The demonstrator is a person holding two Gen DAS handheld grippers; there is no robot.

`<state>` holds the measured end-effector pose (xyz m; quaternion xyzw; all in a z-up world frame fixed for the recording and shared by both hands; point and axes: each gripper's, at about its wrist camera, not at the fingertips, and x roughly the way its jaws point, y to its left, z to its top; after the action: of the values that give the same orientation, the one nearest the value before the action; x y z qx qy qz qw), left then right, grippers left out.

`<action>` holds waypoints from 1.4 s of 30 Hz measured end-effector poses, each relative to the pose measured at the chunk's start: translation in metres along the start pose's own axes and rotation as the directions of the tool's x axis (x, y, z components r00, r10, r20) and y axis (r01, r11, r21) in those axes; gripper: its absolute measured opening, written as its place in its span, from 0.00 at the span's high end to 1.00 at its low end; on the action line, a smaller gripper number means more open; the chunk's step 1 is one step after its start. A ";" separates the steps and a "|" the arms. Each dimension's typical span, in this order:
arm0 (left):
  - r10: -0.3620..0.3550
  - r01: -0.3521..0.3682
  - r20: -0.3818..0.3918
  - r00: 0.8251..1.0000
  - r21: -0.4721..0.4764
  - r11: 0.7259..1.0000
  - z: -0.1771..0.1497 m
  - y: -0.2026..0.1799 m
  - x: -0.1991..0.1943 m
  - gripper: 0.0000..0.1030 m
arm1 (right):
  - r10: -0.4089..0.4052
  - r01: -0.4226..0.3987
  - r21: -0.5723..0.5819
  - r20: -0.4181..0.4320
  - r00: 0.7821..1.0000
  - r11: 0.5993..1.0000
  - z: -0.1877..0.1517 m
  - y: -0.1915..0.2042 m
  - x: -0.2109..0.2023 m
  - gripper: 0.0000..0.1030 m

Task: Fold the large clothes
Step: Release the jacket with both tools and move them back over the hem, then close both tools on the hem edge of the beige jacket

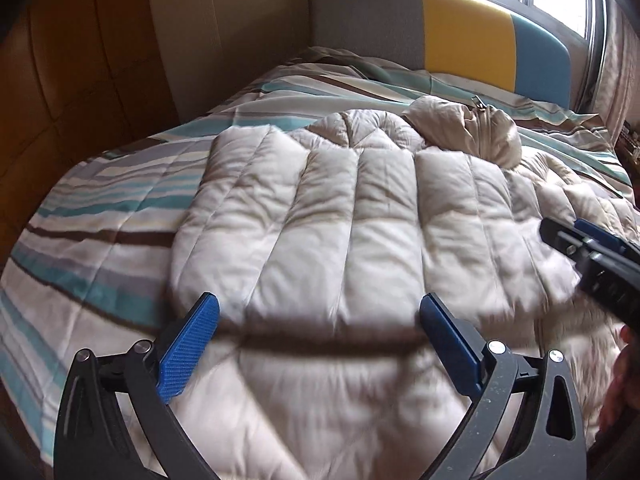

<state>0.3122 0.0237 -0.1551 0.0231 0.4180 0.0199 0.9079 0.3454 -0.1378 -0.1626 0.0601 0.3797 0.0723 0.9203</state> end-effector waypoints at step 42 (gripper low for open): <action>-0.003 0.008 0.165 0.986 -0.029 1.000 -0.207 0.086 -0.150 0.10 | -0.085 0.087 0.244 -0.018 0.996 0.966 -0.262 -0.137 -0.258 0.41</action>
<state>0.0557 0.1065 -0.1711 0.0102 0.3411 0.0213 0.9397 -0.0083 -0.3035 -0.1917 0.1563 0.3911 -0.0147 0.9068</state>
